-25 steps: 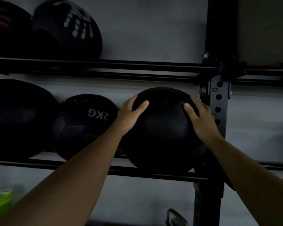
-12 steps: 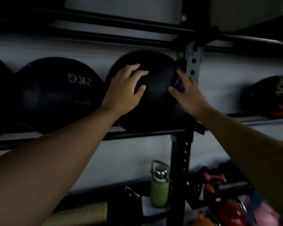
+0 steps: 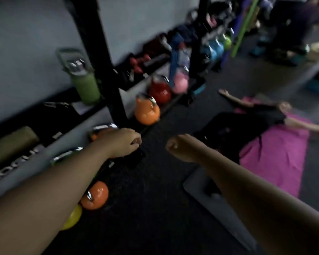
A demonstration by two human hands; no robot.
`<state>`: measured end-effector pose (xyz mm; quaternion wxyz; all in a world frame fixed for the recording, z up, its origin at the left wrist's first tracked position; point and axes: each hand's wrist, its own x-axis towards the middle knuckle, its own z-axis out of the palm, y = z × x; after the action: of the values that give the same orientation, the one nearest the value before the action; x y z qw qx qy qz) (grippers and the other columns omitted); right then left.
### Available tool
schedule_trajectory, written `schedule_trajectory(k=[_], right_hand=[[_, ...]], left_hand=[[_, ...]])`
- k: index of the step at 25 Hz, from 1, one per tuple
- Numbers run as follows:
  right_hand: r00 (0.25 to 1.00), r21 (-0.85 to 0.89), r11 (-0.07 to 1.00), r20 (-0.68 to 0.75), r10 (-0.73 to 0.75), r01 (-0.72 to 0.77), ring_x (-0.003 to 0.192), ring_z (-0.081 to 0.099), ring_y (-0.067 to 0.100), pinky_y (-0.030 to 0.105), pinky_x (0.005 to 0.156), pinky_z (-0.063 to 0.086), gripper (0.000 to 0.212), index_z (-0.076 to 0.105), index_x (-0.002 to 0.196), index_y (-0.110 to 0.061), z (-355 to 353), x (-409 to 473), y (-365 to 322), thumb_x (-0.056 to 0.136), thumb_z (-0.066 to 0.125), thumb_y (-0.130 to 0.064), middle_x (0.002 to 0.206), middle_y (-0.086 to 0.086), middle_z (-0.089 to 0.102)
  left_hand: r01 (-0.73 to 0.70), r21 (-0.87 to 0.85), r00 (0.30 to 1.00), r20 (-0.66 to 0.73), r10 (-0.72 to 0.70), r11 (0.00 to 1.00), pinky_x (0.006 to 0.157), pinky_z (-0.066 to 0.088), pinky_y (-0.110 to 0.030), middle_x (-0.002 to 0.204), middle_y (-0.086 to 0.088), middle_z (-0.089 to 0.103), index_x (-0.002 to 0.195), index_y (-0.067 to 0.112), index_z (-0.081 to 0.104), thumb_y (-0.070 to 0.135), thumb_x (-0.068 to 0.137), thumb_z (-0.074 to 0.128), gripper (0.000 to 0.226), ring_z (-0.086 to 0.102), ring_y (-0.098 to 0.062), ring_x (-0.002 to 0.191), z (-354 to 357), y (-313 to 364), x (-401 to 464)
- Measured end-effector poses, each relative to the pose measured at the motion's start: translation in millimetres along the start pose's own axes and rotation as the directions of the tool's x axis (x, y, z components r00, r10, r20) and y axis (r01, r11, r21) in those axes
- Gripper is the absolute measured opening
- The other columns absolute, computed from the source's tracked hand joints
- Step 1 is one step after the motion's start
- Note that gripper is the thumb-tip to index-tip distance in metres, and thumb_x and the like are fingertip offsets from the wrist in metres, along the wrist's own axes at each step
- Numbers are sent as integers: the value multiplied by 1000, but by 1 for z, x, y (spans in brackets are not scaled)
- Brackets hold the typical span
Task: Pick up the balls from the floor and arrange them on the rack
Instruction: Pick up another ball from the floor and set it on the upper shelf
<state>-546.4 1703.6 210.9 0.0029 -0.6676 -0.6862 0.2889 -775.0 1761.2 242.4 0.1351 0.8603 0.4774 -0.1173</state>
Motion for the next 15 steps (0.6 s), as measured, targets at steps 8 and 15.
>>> schedule_trajectory(k=[8, 15], right_hand=[[855, 239, 831, 282, 436, -502, 104, 65, 35, 36, 78, 45, 30, 69, 123, -20, 236, -243, 184, 104, 45, -21, 115, 10, 65], [706, 411, 574, 443, 553, -708, 96, 61, 26, 37, 74, 46, 30, 67, 123, -20, 388, -425, 255, 109, 41, -26, 113, 9, 63]], left_hand=[[-135, -125, 742, 645, 184, 983, 94, 53, -36, 132, 4, 66, 136, 29, 63, 38, 107, 55, 32, 63, -16, 112, 246, 251, -56], [-339, -54, 481, 848, 222, 939, 104, 54, -42, 137, 1, 64, 140, 29, 61, 36, 108, 51, 33, 62, -19, 119, 401, 405, -153]])
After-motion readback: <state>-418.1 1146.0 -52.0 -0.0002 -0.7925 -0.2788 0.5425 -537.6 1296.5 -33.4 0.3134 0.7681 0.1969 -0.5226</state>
